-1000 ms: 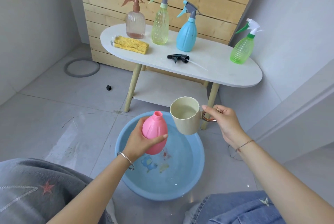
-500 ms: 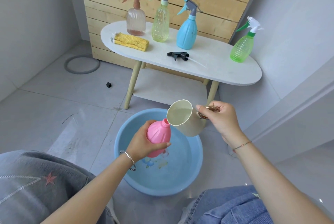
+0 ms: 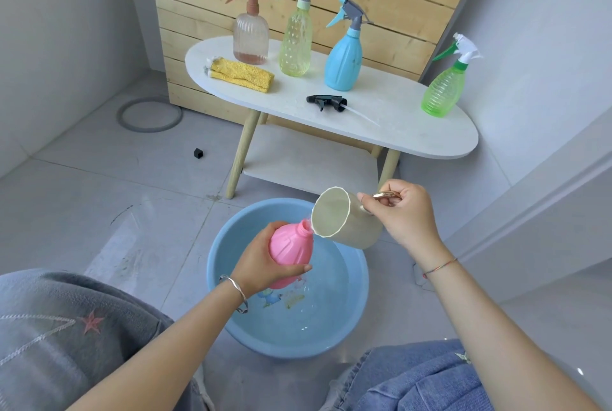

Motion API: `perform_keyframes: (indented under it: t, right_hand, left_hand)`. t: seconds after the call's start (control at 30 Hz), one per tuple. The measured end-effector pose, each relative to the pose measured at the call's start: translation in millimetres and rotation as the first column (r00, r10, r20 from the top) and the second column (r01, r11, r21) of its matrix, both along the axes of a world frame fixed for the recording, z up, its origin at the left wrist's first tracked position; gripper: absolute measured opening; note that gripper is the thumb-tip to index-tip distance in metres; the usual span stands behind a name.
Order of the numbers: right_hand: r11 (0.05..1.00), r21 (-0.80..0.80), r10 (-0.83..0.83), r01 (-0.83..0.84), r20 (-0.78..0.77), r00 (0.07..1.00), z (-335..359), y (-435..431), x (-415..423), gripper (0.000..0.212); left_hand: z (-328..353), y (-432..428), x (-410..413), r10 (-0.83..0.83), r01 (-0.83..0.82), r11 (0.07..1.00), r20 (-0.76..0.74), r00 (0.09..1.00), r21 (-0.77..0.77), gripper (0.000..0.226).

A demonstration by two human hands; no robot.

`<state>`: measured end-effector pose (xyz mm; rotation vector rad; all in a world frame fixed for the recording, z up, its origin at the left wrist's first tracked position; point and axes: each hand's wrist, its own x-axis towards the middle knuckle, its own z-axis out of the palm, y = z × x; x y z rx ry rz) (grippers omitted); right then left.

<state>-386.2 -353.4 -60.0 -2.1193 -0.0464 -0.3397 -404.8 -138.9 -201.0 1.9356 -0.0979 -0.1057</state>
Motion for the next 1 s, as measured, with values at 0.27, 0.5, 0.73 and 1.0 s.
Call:
perform_keyframes:
  t: [0.27,0.5,0.73,1.0]
  right_hand:
    - [1.0,-0.027,0.006,-0.006,0.029,1.0,0.0,0.1,2.2,0.044]
    - [0.997,-0.077,0.015,-0.011,0.052,0.999,0.3,1.3,3.6,0.041]
    - [0.991,-0.137,0.023,-0.011,0.086,0.996,1.7,2.3,4.7,0.042]
    - [0.98,-0.198,0.043,-0.018,0.122,0.992,0.6,3.5,6.3,0.039]
  left_hand:
    - [-6.9,0.5,1.1,0.015,-0.015,1.0,-0.022,1.0,-0.006,0.077]
    - [-6.0,-3.5,2.8,0.015,-0.016,0.999,-0.039,0.999,-0.039,0.074]
    - [-8.0,-6.7,3.9,0.018,-0.02,0.999,-0.039,0.999,-0.047,0.073]
    - [-8.5,-7.4,3.5,0.007,-0.009,0.999,-0.033,0.999,-0.044,0.072]
